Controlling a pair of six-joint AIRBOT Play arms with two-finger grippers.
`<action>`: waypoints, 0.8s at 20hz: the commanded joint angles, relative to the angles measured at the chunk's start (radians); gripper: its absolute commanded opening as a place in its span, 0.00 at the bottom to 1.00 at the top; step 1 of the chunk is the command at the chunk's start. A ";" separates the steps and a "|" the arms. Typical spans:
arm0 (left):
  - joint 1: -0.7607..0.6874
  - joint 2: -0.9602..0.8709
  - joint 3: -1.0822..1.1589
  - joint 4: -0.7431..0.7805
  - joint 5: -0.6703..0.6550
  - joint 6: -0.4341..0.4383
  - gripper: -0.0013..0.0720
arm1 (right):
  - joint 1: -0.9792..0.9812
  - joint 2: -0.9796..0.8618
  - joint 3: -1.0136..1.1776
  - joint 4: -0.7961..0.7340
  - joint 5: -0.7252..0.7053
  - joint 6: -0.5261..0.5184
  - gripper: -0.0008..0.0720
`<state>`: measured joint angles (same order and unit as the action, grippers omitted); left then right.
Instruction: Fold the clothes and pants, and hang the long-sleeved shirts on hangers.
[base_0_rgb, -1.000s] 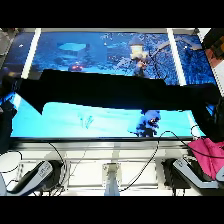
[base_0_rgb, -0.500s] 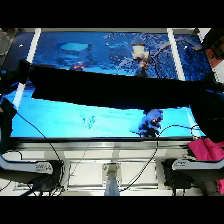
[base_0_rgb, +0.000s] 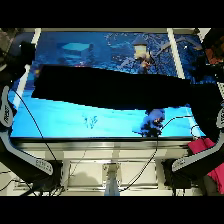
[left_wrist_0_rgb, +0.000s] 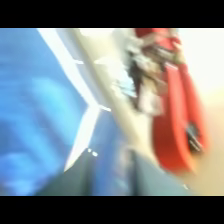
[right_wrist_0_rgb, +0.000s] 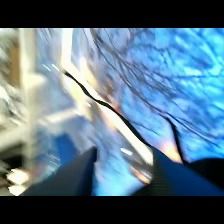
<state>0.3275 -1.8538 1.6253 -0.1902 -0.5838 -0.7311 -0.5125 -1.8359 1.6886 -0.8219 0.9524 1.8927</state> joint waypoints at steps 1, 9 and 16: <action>-0.055 0.011 0.106 0.008 -0.329 0.087 0.02 | -0.047 -0.016 0.075 -0.154 0.273 -0.114 0.03; -0.589 0.103 0.106 0.753 -0.325 -0.452 0.02 | -0.118 0.090 -0.132 -0.104 0.414 -0.425 0.03; -0.958 -0.026 0.106 0.871 -0.137 -0.663 0.02 | -0.212 0.365 -0.672 0.139 0.170 -0.616 0.03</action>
<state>-0.5022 -1.8236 1.7302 0.6136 -0.7956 -1.2743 -0.6876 -1.5738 1.2053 -0.8001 1.2186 1.3720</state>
